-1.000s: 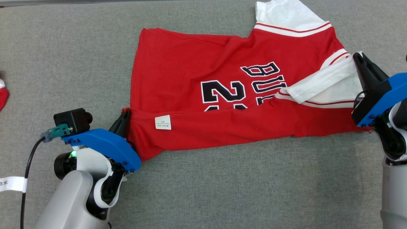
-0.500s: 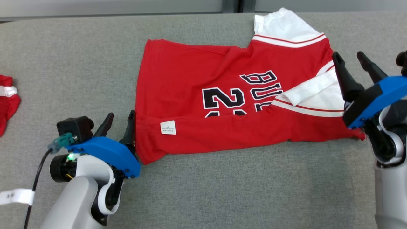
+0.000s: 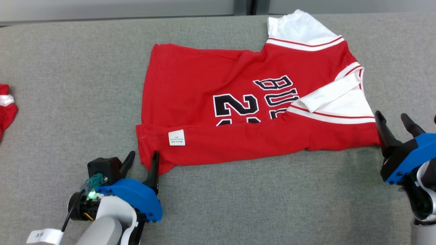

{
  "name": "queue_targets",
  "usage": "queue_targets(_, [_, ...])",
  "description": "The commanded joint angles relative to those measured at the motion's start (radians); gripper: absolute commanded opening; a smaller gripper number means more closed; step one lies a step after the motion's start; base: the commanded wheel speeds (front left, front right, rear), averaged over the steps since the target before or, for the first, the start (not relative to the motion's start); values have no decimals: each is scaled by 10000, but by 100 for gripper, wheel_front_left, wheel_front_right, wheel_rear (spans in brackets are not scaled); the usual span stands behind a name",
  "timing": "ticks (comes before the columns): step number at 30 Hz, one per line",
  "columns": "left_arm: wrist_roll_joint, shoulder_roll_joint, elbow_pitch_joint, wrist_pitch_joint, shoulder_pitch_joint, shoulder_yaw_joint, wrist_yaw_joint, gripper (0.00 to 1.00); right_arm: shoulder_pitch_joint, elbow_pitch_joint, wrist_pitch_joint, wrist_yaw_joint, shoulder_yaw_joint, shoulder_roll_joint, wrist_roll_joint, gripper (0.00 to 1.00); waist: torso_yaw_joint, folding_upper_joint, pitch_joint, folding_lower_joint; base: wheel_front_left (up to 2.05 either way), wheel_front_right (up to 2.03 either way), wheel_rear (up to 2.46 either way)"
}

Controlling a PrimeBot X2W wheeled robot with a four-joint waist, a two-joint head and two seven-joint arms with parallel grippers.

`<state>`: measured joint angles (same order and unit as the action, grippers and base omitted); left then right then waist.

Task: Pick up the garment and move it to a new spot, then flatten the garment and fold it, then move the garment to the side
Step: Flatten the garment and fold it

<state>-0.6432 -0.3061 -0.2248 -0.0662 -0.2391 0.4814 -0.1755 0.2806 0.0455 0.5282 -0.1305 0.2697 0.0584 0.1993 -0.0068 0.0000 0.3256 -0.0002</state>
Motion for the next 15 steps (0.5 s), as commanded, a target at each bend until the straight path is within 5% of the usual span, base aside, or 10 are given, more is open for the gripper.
queue_targets(1, [145, 4, -176, 61, -268, 16, -116, 100, -48, -82, -122, -6, 121, -49, -177, 100, -1, 0, 141, 2, 0, 0, 0])
queue_targets(6, [-1, 184, -749, -504, -394, 293, -37, 98, 164, -553, -237, -6, 248, -72, -97, 100, -7, 0, 442, 2, 0, 0, 0])
queue_targets(7, [-34, 197, -825, -629, -380, 373, 25, 35, 217, -699, -231, -6, 273, -73, -65, 100, -7, 0, 488, 2, 0, 0, 0])
queue_targets(8, [-101, 224, -914, -750, -360, 423, 76, 0, 262, -861, -230, -6, 304, -74, -78, 100, -3, 0, 523, 2, 0, 0, 0])
queue_targets(15, [-276, 316, -1156, -941, -271, 628, 261, 0, 599, -2041, -442, -6, 701, -73, -670, 100, 162, 0, 586, 2, 0, 0, 0])
